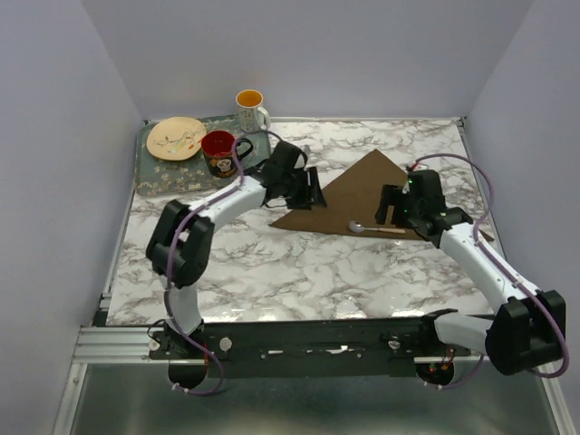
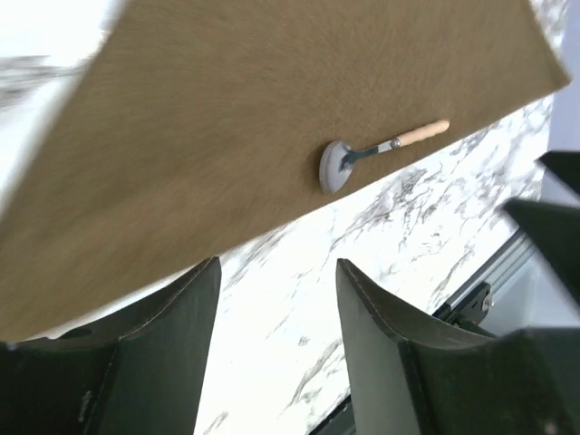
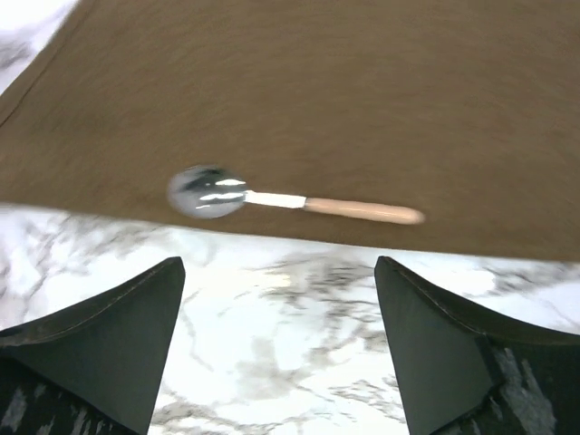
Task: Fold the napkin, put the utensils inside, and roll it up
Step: Fold the napkin
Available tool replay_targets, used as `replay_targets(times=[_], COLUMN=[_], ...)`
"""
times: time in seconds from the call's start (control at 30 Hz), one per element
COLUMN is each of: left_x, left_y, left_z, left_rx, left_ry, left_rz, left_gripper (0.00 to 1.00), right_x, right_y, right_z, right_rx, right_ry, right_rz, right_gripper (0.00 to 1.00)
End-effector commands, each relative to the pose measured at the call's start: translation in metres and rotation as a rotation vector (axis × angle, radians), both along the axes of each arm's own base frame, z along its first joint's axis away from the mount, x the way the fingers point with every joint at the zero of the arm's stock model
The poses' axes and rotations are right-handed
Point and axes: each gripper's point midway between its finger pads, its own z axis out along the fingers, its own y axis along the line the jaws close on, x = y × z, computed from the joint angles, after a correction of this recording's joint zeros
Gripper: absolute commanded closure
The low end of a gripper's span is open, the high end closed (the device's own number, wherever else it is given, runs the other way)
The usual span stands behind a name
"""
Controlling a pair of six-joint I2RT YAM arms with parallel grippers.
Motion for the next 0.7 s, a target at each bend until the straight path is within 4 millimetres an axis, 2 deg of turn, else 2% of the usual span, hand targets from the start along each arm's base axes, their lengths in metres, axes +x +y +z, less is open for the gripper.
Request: replay_targets(times=[0.0, 0.03, 0.07, 0.1, 0.13, 0.17, 0.2, 0.23, 0.27, 0.3, 0.33, 0.37, 0.4, 0.5, 0.67], left_x=[0.012, 0.01, 0.015, 0.004, -0.003, -0.004, -0.013, -0.019, -0.022, -0.028, -0.033, -0.035, -0.04, -0.047, -0.052], left_y=[0.096, 0.116, 0.147, 0.17, 0.187, 0.207, 0.225, 0.238, 0.248, 0.26, 0.266, 0.271, 0.274, 0.282, 0.272], left_z=[0.068, 0.072, 0.075, 0.086, 0.087, 0.09, 0.102, 0.102, 0.104, 0.11, 0.108, 0.109, 0.11, 0.106, 0.094], left_rx=[-0.023, -0.014, 0.02, 0.031, 0.065, 0.113, 0.115, 0.153, 0.17, 0.189, 0.208, 0.22, 0.228, 0.228, 0.182], left_ry=[-0.191, -0.202, -0.227, -0.267, -0.273, -0.309, -0.348, -0.356, -0.371, -0.402, -0.398, -0.403, -0.416, -0.409, -0.376], left_rz=[0.25, 0.302, 0.397, 0.45, 0.49, 0.54, 0.575, 0.606, 0.628, 0.641, 0.647, 0.65, 0.648, 0.651, 0.604], left_gripper=[0.41, 0.42, 0.42, 0.42, 0.42, 0.41, 0.41, 0.41, 0.4, 0.39, 0.39, 0.39, 0.4, 0.39, 0.4], right_x=[0.009, 0.019, 0.02, 0.017, 0.024, 0.028, 0.022, 0.024, 0.034, 0.029, 0.031, 0.037, 0.034, 0.035, 0.033], right_y=[0.066, 0.086, 0.101, 0.129, 0.15, 0.167, 0.191, 0.204, 0.226, 0.243, 0.255, 0.271, 0.287, 0.315, 0.332], right_z=[0.013, 0.015, 0.016, 0.017, 0.031, 0.016, 0.014, 0.012, 0.006, 0.002, 0.0, 0.01, -0.007, -0.016, -0.03], right_rx=[-0.168, -0.17, -0.173, -0.186, -0.178, -0.207, -0.227, -0.239, -0.253, -0.272, -0.285, -0.277, -0.315, -0.341, -0.343], right_ry=[-0.044, -0.041, -0.042, -0.047, -0.08, -0.049, -0.051, -0.051, -0.049, -0.045, -0.046, -0.075, -0.058, -0.066, -0.045], right_rz=[0.183, 0.216, 0.246, 0.307, 0.336, 0.366, 0.424, 0.446, 0.466, 0.508, 0.526, 0.537, 0.582, 0.619, 0.657], right_gripper=[0.05, 0.05, 0.05, 0.04, 0.04, 0.05, 0.07, 0.09, 0.11, 0.17, 0.2, 0.25, 0.33, 0.46, 0.53])
